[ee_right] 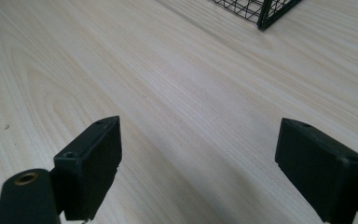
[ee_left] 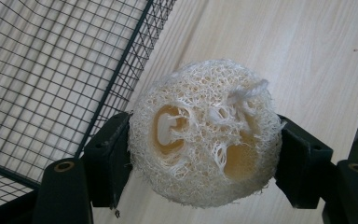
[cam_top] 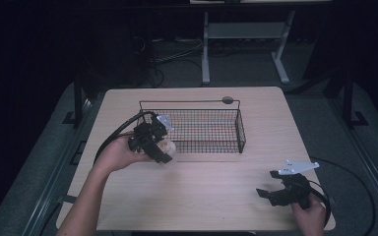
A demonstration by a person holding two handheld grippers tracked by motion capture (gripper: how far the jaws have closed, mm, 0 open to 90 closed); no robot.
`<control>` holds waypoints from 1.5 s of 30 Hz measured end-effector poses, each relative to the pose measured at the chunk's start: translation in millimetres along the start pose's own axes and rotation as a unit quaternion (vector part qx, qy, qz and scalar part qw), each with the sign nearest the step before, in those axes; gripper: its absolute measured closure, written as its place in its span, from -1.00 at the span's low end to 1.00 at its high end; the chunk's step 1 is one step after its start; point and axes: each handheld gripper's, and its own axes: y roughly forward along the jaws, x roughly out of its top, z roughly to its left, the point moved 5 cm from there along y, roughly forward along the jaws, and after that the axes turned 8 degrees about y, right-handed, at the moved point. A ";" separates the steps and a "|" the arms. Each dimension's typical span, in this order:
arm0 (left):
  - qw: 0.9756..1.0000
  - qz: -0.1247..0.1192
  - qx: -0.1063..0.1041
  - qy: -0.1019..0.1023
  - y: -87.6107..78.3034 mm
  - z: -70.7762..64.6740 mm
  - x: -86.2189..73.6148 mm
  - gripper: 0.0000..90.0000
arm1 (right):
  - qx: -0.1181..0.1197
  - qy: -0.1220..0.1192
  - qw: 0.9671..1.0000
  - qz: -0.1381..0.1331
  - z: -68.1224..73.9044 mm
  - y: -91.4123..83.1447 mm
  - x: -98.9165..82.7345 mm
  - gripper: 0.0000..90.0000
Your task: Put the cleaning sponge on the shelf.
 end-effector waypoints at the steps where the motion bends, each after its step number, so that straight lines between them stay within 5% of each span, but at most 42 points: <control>1: 1.000 0.001 0.000 0.001 -0.7 0.8 0.7 -0.37 | 0.000 0.000 1.000 0.000 0.1 0.1 0.0 -0.69; 23: 1.000 0.008 0.013 0.013 -14.6 18.0 27.1 -0.37 | 0.002 0.003 1.000 0.000 -0.5 0.2 -0.2 -0.69; 45: 1.000 0.005 0.012 0.000 -21.9 45.3 45.2 -0.37 | 0.003 0.010 1.000 -0.001 -2.0 -0.3 -1.4 -0.69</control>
